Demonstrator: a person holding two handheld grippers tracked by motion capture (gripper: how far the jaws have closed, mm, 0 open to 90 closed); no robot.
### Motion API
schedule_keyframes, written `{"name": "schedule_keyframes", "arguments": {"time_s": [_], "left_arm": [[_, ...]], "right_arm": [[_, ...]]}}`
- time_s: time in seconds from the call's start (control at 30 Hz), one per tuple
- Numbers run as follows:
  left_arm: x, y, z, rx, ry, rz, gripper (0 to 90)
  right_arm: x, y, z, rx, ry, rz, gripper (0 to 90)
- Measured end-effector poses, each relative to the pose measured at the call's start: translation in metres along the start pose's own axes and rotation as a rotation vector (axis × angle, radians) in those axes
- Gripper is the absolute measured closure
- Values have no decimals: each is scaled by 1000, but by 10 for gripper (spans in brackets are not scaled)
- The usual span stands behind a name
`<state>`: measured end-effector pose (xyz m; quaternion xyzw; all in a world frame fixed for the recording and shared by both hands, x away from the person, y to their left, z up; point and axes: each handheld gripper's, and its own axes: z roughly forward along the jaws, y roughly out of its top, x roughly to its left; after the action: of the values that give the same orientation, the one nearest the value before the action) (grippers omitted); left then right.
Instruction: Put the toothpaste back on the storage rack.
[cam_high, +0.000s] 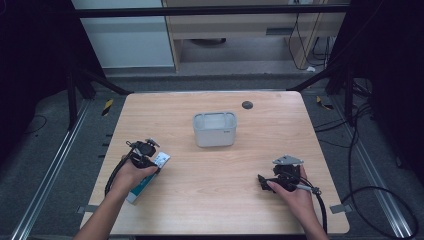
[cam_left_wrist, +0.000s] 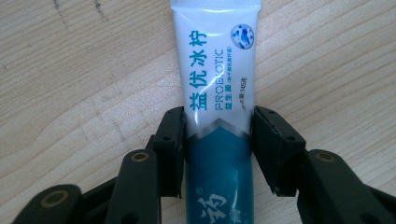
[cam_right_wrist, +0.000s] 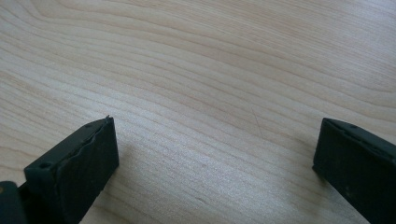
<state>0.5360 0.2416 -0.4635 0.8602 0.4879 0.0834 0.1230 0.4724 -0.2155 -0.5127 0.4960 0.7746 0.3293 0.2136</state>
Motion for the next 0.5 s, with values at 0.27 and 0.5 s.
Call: {"name": "schedule_keyframes", "arguments": {"time_s": [0.27,0.5], "left_arm": [[-1,1,-1,4,-1,13,593],[-6,1,-2,2,17,26,645]], "right_arm": [[0,0,0,0,-1,-1,4],[0,0,0,0,1,1,4]]}}
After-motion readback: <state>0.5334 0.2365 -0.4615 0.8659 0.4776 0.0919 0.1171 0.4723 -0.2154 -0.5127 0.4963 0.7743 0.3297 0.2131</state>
